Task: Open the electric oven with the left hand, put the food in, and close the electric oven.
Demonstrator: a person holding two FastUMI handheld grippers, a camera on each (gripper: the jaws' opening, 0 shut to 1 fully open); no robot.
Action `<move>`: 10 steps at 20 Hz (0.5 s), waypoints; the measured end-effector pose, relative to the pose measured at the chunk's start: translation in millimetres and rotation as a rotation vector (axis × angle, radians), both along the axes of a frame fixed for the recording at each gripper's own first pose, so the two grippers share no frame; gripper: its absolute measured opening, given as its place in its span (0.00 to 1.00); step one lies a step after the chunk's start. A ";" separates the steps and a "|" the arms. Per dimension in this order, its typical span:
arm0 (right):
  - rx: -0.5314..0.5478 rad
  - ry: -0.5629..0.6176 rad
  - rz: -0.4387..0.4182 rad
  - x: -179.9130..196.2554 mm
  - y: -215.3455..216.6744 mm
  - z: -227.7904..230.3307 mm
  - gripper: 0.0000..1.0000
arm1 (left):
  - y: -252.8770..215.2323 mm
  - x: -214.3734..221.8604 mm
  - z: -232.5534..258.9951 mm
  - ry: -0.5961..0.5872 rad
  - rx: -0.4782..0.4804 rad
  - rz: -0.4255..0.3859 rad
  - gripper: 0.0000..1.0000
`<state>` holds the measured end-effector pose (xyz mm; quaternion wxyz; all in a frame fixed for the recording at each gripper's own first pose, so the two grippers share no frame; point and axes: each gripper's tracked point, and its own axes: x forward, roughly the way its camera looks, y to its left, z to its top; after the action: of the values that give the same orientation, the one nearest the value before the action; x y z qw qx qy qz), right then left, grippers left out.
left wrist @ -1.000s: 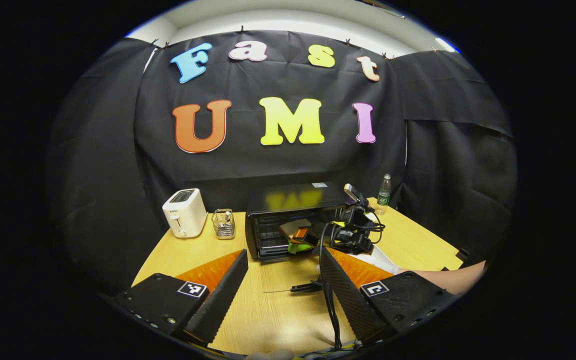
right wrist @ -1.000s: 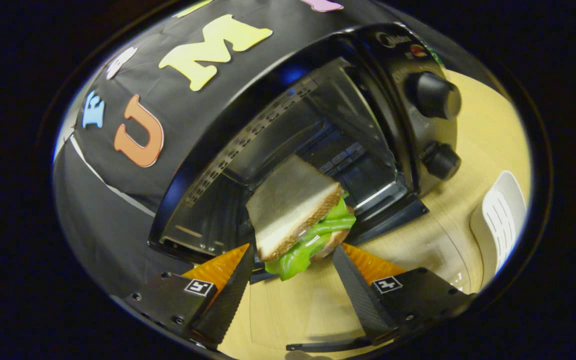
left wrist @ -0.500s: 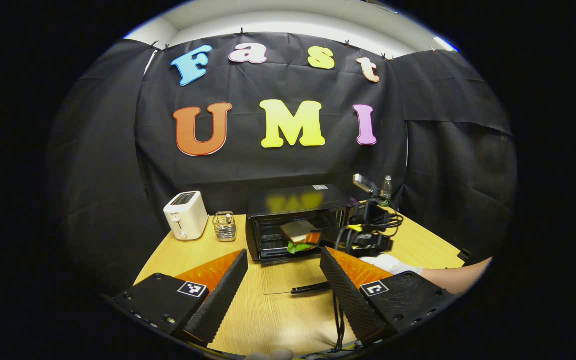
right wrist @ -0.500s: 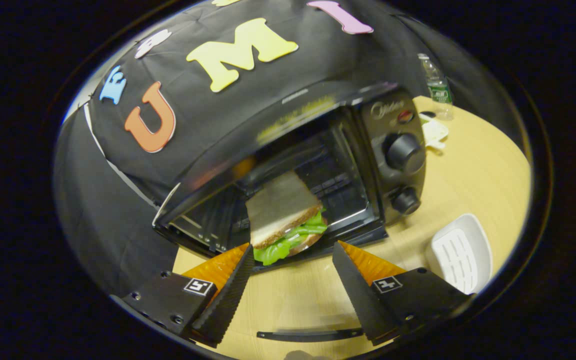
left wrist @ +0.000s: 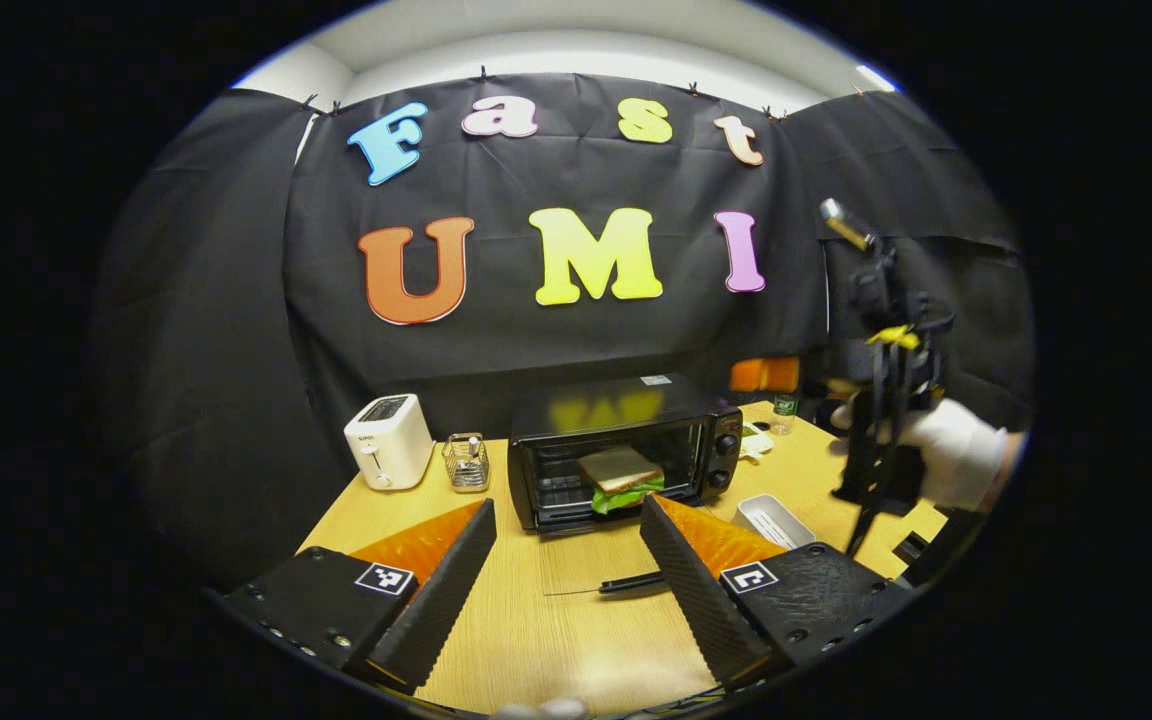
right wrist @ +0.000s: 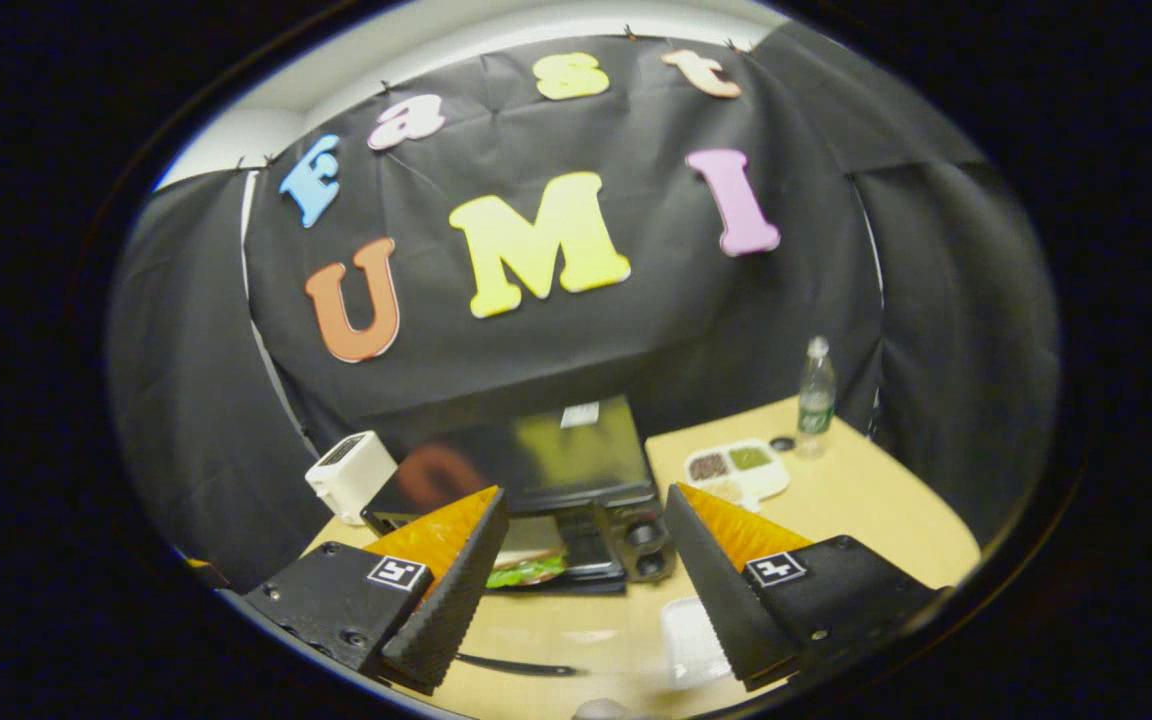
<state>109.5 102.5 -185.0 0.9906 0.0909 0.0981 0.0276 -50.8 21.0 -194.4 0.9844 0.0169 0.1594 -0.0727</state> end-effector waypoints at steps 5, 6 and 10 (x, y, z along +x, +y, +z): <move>-0.150 -0.144 -0.054 -41.8 -60.2 83.0 0.94 | -11.3 0.8 -33.8 0.037 0.005 0.032 0.96; -0.171 -0.161 -0.062 -50.3 -69.5 91.3 0.94 | -15.4 0.1 -43.4 0.052 0.011 0.036 0.96; -0.233 -0.182 -0.078 -77.4 -100.9 108.7 0.95 | -36.4 -3.5 -91.8 0.124 0.024 0.050 0.96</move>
<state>32.1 1.6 -76.3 0.9996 -0.0238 0.0066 -0.0142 -54.3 -15.4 -286.2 0.9738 0.0199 0.2214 -0.0470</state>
